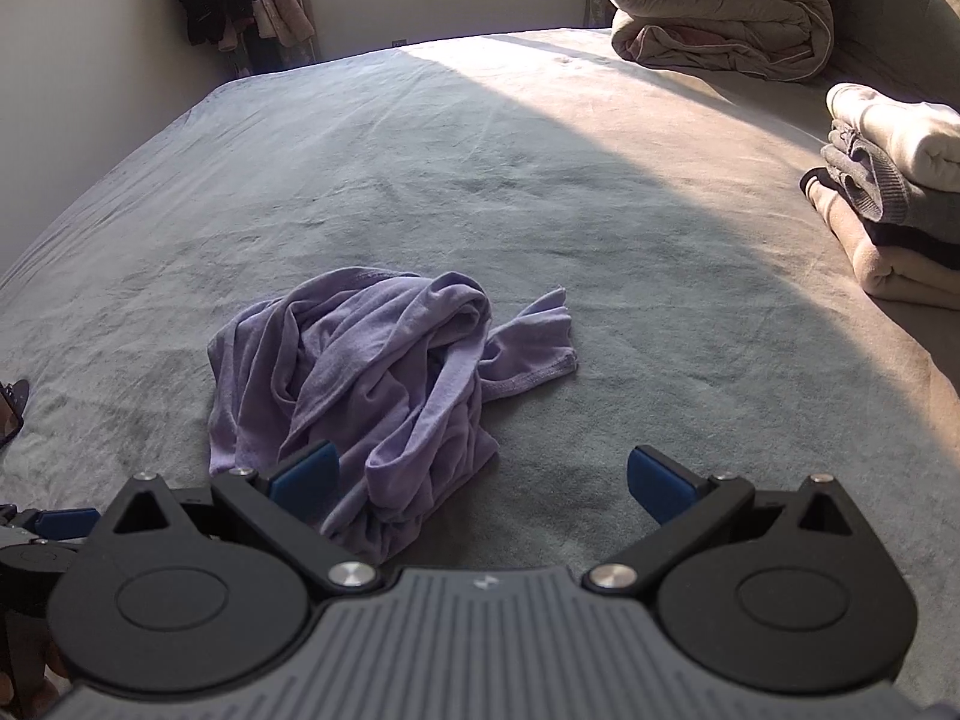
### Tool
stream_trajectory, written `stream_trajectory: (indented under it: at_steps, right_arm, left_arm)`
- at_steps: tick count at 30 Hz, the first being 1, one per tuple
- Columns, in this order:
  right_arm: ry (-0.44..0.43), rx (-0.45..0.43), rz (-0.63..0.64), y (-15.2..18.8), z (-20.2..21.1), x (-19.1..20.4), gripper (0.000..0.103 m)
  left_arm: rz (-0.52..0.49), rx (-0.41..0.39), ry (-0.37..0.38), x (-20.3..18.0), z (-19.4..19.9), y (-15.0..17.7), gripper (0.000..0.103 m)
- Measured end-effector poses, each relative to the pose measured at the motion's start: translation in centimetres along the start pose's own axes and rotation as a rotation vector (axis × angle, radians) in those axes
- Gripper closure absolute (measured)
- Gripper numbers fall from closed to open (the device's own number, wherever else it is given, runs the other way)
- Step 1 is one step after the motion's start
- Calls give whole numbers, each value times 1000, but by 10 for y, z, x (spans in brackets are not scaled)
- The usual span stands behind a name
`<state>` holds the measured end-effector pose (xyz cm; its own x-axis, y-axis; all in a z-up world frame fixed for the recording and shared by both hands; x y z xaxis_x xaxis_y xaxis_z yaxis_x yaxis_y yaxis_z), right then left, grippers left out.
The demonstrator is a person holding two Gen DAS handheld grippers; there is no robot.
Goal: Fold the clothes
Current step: 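Grasp the shirt edge with the right gripper while the left gripper grasps another edge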
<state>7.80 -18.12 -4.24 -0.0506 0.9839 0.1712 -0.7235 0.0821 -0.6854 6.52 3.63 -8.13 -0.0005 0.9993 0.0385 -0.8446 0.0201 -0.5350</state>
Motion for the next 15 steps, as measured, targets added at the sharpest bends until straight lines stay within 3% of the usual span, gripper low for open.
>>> stream_trajectory:
  at_steps: [10,11,13,15]
  right_arm:
    - [-173,-32,67,1,3,27,1]
    - [-192,-35,73,2,4,30,4]
    - [-230,-41,85,3,5,36,24]
    - [-268,-48,97,3,7,41,35]
  left_arm:
    - [-49,-18,68,5,-9,0,0]
    - [-46,-18,76,7,-8,-1,1]
    - [-24,-36,91,12,-2,-4,9]
    - [-10,-51,105,18,3,-6,14]
Point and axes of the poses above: each gripper's, at about its wrist camera, not at the fingertips, and z roughly against the way its jaws point, x to its left, y to its underside, the point moved 5 cm from there along -z, roughly the way its jaws point, and after that the axes turned 2 degrees about -z, right-handed, at the moved point
